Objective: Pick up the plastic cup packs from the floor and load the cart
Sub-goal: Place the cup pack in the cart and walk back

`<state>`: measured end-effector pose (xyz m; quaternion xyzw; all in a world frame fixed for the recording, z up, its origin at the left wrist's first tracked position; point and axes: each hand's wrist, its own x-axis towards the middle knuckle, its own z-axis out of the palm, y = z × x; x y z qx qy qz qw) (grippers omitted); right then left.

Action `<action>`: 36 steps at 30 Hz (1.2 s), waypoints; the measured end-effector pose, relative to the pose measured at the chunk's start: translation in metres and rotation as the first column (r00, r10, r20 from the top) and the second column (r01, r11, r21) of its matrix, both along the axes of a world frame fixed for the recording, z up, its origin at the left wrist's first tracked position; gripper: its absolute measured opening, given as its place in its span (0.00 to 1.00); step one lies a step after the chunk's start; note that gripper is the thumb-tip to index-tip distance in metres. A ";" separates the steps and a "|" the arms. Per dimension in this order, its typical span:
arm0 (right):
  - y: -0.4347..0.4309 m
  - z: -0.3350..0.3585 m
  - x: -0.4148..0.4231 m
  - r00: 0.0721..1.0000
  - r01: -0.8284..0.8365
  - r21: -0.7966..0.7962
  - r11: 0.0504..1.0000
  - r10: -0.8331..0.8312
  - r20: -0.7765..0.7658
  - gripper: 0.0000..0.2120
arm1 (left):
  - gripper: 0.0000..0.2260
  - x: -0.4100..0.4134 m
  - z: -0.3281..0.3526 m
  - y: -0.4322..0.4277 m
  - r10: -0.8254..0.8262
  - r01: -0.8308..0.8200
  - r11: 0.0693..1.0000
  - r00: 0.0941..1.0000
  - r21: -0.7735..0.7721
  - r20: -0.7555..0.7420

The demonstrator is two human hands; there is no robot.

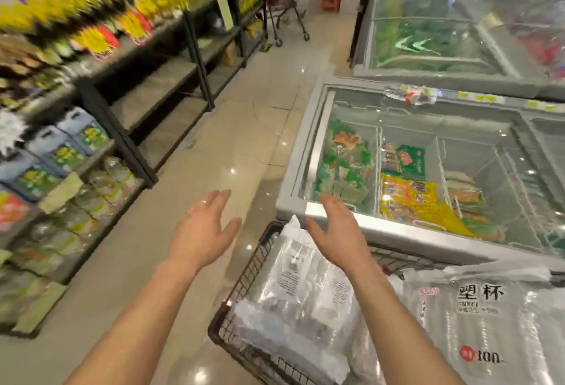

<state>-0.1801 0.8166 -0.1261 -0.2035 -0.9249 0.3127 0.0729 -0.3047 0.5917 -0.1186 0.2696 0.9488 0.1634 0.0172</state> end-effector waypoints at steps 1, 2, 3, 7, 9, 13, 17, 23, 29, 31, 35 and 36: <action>-0.009 0.014 -0.009 0.999 -0.046 0.051 0.998 0.047 -0.011 0.28 | 0.29 -0.002 0.014 -0.015 0.015 -0.015 1.000 0.999 -0.004 -0.030; -0.016 0.024 -0.017 0.997 -0.076 0.093 0.993 0.078 -0.022 0.28 | 0.31 -0.003 0.025 -0.027 0.027 -0.028 1.000 0.998 -0.010 -0.050; -0.029 0.038 -0.028 0.991 -0.117 0.134 0.984 0.124 -0.042 0.28 | 0.32 -0.005 0.038 -0.047 0.055 -0.056 0.998 0.995 -0.014 -0.081; -0.109 0.084 -0.068 0.945 -0.301 0.264 0.916 0.325 -0.049 0.31 | 0.34 -0.008 0.079 -0.143 0.189 -0.195 0.981 0.965 -0.016 -0.179; -0.161 0.101 -0.084 0.914 -0.363 0.312 0.878 0.401 -0.064 0.30 | 0.35 -0.006 0.094 -0.197 0.246 -0.252 0.968 0.943 -0.002 -0.224; -0.281 0.119 -0.108 0.850 -0.449 0.385 0.806 0.519 -0.094 0.29 | 0.29 0.007 0.112 -0.314 0.399 -0.416 0.909 0.884 -0.020 -0.242; -0.402 0.125 -0.127 0.765 -0.557 0.415 0.719 0.639 -0.080 0.32 | 0.31 0.027 0.120 -0.435 0.547 -0.563 0.826 0.808 -0.012 -0.219; -0.565 0.122 -0.147 0.632 -0.670 0.437 0.601 0.770 -0.089 0.32 | 0.26 0.069 0.117 -0.587 0.715 -0.736 0.676 0.664 -0.027 -0.218; -0.690 0.114 -0.167 0.488 -0.779 0.442 0.444 0.873 -0.017 0.30 | 0.28 0.084 0.107 -0.689 0.820 -0.830 0.557 0.549 0.007 -0.162; -0.726 0.110 -0.180 0.435 -0.801 0.452 0.392 0.901 -0.010 0.28 | 0.30 0.083 0.101 -0.718 0.853 -0.859 0.512 0.506 0.010 -0.131; -0.802 0.097 -0.220 0.327 -0.851 0.428 0.306 0.945 -0.026 0.33 | 0.31 0.067 0.091 -0.774 0.910 -0.915 0.404 0.404 -0.016 -0.097; -0.823 0.093 -0.233 0.299 -0.863 0.420 0.282 0.954 -0.028 0.34 | 0.31 0.059 0.089 -0.787 0.918 -0.924 0.381 0.381 -0.025 -0.110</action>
